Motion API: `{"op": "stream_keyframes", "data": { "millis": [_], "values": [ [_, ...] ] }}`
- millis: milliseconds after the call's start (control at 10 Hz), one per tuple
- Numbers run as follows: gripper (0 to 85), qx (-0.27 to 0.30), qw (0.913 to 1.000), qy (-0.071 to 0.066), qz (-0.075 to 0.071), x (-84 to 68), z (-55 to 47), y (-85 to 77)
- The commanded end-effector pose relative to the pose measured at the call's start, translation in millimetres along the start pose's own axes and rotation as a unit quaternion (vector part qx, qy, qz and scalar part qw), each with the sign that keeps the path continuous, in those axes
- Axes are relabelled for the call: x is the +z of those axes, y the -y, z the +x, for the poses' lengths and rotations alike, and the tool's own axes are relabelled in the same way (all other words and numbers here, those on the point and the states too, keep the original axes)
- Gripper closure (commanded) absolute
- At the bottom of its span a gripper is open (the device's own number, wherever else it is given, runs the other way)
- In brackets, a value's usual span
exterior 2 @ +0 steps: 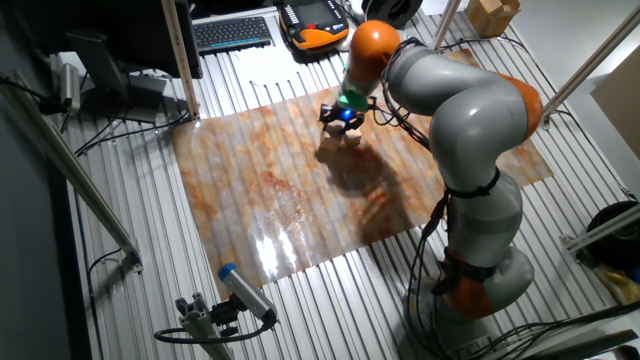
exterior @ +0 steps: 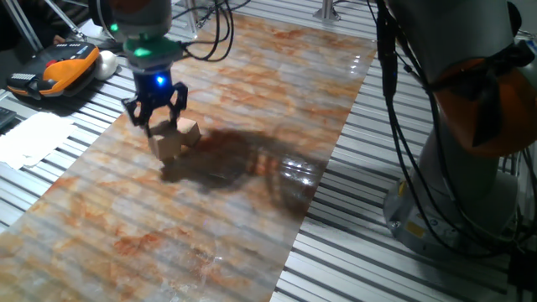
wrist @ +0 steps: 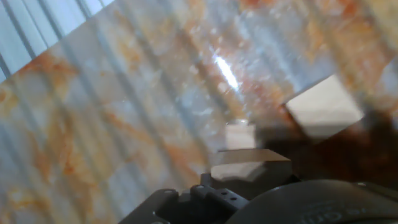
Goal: Pick up the small block on the left and move it to the right
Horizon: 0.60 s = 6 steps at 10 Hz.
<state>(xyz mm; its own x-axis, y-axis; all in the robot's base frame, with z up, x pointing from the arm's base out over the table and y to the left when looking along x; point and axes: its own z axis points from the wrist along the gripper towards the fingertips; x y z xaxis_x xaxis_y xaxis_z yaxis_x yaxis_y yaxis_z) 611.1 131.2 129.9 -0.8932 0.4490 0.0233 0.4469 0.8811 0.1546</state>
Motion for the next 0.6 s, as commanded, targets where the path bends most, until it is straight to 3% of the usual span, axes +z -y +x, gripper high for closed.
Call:
{"op": "stream_keyframes", "data": {
  "millis": [0, 300, 500],
  "values": [
    [85.0, 0.001, 1.0, -0.002, -0.002, 1.8, 5.0, -7.7],
    [85.0, 0.019, 0.9998, 0.007, 0.0, 15.4, 17.5, -15.5],
    [85.0, 0.029, 0.9994, 0.021, 0.001, 25.1, 22.2, -19.7]
  ]
}}
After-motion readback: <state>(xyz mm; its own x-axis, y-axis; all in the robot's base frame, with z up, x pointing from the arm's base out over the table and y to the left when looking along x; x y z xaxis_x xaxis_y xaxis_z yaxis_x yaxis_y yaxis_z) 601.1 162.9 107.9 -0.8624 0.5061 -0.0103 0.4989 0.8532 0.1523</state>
